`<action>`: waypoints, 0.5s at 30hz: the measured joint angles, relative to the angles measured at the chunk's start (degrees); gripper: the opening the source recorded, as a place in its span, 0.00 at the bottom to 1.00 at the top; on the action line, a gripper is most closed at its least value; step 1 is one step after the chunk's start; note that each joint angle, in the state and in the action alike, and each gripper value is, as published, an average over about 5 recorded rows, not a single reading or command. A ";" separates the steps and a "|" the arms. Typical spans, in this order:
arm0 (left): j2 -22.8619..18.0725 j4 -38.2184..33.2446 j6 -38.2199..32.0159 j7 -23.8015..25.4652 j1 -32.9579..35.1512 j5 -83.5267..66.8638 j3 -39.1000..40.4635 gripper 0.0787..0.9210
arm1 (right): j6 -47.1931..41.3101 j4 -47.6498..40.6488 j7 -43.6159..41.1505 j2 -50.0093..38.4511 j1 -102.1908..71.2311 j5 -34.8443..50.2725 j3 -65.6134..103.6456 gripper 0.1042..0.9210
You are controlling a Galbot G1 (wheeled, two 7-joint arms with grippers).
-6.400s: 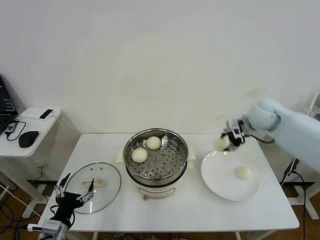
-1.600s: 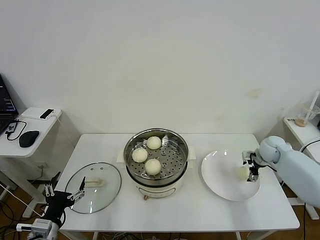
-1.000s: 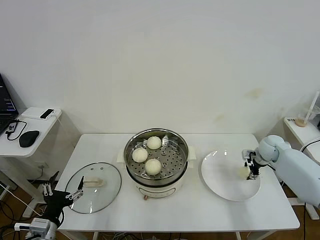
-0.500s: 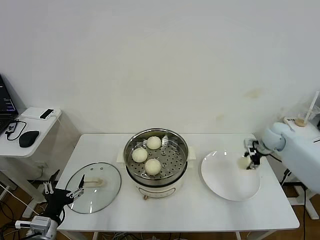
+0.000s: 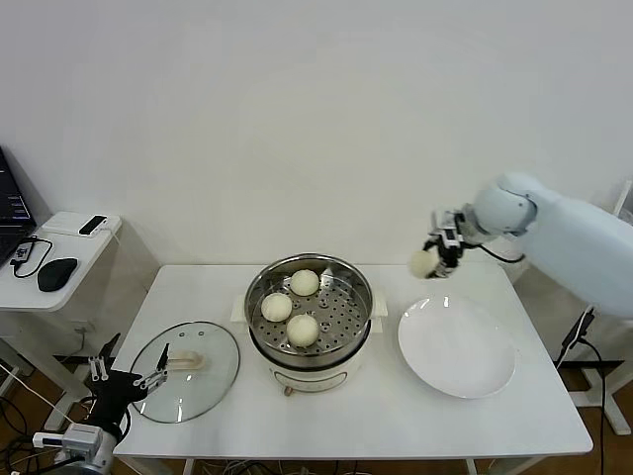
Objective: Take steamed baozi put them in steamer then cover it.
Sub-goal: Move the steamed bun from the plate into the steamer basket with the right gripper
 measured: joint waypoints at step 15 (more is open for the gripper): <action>0.07 0.58 -0.07 -0.04 -1.18 0.10 0.62 0.88 | -10.56 0.99 10.36 12.19 6.19 18.38 -10.61 0.64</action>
